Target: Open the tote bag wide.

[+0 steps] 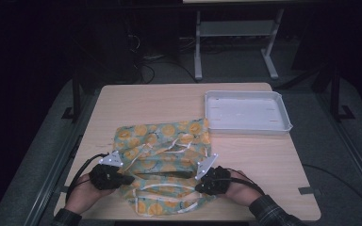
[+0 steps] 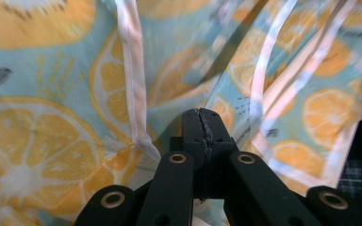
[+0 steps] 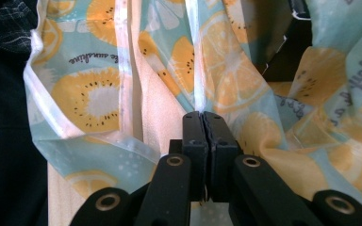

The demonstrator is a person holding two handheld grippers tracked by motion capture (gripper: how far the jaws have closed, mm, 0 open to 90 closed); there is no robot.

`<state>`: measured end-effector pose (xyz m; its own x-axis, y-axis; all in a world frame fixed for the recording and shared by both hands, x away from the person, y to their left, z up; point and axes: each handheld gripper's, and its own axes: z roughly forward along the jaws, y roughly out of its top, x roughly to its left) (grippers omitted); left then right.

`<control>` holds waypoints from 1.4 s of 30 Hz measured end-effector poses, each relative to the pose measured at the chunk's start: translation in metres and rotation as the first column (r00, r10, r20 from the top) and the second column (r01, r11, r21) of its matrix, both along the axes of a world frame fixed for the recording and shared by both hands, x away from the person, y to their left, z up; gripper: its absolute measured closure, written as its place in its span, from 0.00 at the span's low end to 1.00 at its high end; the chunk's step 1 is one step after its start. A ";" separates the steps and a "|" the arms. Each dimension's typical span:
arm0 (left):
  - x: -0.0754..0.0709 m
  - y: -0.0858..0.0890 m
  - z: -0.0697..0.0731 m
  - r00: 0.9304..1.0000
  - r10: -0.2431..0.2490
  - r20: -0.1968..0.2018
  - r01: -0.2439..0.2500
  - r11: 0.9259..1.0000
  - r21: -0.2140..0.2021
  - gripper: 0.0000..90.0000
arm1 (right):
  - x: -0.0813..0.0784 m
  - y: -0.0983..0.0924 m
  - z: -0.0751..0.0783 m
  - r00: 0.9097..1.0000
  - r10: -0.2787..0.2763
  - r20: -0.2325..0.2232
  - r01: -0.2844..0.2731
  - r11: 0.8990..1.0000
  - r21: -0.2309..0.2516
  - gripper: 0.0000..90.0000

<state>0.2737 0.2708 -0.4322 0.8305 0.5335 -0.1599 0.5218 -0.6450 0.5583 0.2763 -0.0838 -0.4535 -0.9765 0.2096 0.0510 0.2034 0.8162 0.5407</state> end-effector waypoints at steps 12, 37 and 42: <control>0.004 -0.005 -0.015 1.000 -0.010 -0.022 0.011 0.998 0.062 1.00 | 0.001 -0.002 0.002 0.999 0.003 -0.041 -0.002 1.000 0.024 0.88; 0.005 -0.004 -0.015 0.999 -0.004 -0.038 0.006 0.998 0.055 1.00 | 0.040 0.092 0.058 0.989 0.120 0.082 -0.135 0.966 0.219 0.76; 0.006 -0.003 -0.015 0.999 -0.012 -0.034 0.014 0.998 0.055 1.00 | 0.047 0.118 0.055 0.984 0.151 0.094 -0.168 0.963 0.210 0.70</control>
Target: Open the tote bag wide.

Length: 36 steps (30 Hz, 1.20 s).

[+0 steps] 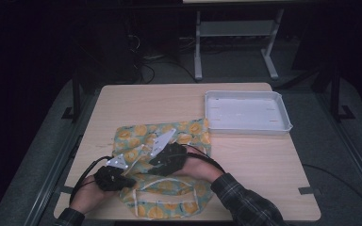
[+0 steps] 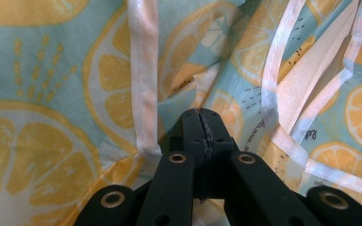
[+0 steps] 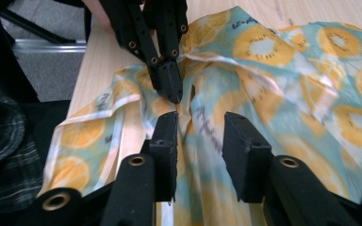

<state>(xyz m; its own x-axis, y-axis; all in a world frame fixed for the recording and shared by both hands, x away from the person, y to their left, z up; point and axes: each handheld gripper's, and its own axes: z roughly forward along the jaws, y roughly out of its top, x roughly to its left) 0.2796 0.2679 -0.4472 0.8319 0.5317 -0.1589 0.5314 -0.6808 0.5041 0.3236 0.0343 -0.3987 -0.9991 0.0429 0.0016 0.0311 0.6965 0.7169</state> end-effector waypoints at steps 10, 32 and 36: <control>-0.001 0.001 -0.001 1.000 0.016 -0.013 -0.016 1.000 -0.015 1.00 | -0.002 0.031 -0.012 0.994 0.017 0.108 -0.010 0.998 -0.063 0.56; 0.000 0.001 -0.002 1.000 0.011 -0.012 -0.012 1.000 -0.021 1.00 | 0.007 0.028 -0.002 0.998 -0.027 0.062 0.030 0.998 -0.050 0.99; 0.000 0.000 0.000 1.000 -0.004 -0.002 0.004 1.000 0.010 1.00 | 0.014 0.028 0.004 0.995 -0.035 0.090 0.038 0.999 -0.037 0.99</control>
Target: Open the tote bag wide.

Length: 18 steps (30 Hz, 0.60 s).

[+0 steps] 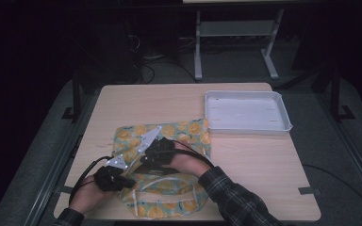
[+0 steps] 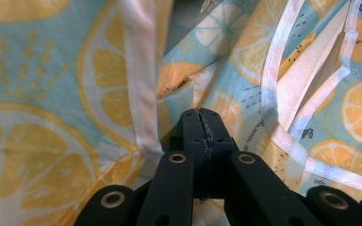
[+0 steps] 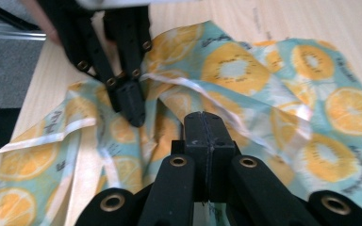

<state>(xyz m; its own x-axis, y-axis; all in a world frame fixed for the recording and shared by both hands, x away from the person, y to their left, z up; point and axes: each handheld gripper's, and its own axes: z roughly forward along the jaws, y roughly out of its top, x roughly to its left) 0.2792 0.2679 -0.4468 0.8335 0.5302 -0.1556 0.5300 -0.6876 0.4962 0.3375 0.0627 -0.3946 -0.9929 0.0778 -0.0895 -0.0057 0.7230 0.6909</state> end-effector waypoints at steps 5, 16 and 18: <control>0.000 0.001 0.000 1.000 -0.005 0.000 0.005 1.000 0.002 1.00 | 0.013 -0.001 0.006 1.000 -0.027 0.013 0.026 0.999 0.021 0.99; -0.001 0.000 0.000 1.000 0.001 -0.002 -0.001 1.000 0.002 1.00 | 0.041 -0.005 0.016 0.996 -0.081 0.023 0.080 0.995 0.056 1.00; -0.001 0.000 0.000 1.000 0.002 -0.001 -0.002 1.000 0.004 1.00 | 0.045 -0.006 0.017 0.995 -0.092 0.024 0.090 0.994 0.056 1.00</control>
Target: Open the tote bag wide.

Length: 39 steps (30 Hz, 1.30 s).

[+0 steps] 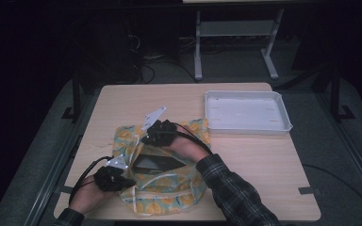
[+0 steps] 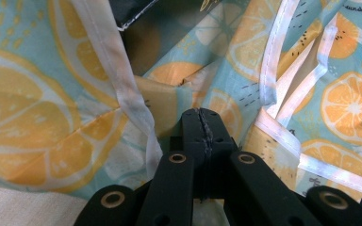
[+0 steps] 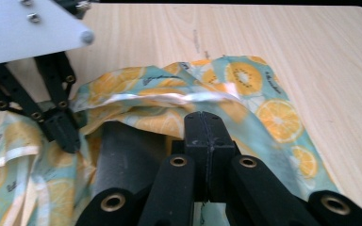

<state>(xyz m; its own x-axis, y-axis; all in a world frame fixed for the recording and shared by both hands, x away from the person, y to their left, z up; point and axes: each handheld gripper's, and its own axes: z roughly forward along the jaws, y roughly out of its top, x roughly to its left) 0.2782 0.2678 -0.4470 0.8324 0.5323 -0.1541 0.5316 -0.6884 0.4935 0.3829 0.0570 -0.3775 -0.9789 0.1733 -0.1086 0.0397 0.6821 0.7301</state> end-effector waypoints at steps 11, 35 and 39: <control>0.000 0.001 0.000 1.000 -0.005 -0.004 0.005 1.000 -0.004 1.00 | 0.027 -0.007 -0.003 0.996 -0.091 -0.019 0.091 0.996 0.009 1.00; 0.000 0.001 0.000 1.000 -0.008 -0.007 0.008 1.000 -0.002 1.00 | 0.058 0.009 -0.073 0.977 -0.160 -0.139 0.128 0.968 -0.214 0.99; 0.000 0.001 0.000 1.000 -0.007 -0.006 0.007 1.000 -0.003 1.00 | 0.060 0.008 -0.076 0.974 -0.170 -0.150 0.137 0.969 -0.206 1.00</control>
<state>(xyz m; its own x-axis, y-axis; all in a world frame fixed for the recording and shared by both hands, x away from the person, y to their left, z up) 0.2778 0.2692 -0.4468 0.8352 0.5260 -0.1606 0.5296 -0.6903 0.4929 0.4431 0.0646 -0.4537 -0.9492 0.3145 0.0057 0.2636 0.7857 0.5597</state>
